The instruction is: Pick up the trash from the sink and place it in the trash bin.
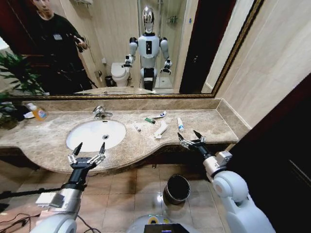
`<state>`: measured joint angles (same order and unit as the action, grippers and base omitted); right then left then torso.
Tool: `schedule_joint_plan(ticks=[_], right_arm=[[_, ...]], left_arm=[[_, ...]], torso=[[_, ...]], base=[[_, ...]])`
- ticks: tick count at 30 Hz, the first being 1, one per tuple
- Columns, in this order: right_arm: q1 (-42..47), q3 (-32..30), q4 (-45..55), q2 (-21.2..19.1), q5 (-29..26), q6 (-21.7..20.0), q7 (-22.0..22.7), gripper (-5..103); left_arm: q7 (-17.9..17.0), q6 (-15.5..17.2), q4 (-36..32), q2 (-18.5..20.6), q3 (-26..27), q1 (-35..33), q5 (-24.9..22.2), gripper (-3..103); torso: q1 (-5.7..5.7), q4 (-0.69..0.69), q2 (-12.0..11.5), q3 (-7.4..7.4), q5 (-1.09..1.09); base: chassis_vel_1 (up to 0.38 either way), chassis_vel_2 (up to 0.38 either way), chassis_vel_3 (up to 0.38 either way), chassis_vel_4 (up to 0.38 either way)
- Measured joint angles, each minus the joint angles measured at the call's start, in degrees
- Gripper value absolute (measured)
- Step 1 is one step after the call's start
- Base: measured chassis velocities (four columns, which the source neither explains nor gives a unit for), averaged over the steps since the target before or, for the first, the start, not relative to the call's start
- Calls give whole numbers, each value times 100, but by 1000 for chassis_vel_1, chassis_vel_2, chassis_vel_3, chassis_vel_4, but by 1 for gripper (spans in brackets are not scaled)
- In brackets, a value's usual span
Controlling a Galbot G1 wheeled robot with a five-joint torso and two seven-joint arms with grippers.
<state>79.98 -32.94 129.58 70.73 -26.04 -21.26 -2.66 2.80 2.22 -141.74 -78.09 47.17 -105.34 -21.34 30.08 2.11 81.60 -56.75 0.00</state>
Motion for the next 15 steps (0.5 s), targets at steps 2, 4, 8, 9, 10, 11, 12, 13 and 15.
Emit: schedule_joint_plan(ticks=[2,4,8,9,10,11,12,13,15], right_arm=[[-61,9,-106,0,7,-2,-3,100],[-87,11,-148,0,7,-1,-4,100],[-232,24,-297,-35,-24,10,-2,100],[-232,24,-297,-35,-24,10,-2,100],[-296,25,-344,-48,-29,12,-1,100],[-342,25,-381,-56,-39,12,0,100],[-430,30,-462,-73,-55,11,1,100],[-430,30,-462,-73,-55,11,1,100],[-506,48,-549,-93,-61,11,1,100]], left_arm=[[0,0,0,0,0,0,0,100],[0,0,0,0,0,0,0,100],[0,0,0,0,0,0,0,100],[0,0,0,0,0,0,0,100],[0,0,0,0,0,0,0,100],[0,0,0,0,0,0,0,100],[0,0,0,0,0,0,0,100],[0,0,0,0,0,0,0,100],[0,0,0,0,0,0,0,100]], torso=[[0,0,0,0,0],[0,0,0,0,0],[0,0,0,0,0],[0,0,0,0,0],[0,0,0,0,0],[0,0,0,0,0],[0,0,0,0,0],[0,0,0,0,0],[0,0,0,0,0]], base=[[0,0,0,0],[0,0,0,0],[0,0,0,0],[0,0,0,0],[0,0,0,0],[0,0,0,0],[0,0,0,0],[0,0,0,0],[0,0,0,0]])
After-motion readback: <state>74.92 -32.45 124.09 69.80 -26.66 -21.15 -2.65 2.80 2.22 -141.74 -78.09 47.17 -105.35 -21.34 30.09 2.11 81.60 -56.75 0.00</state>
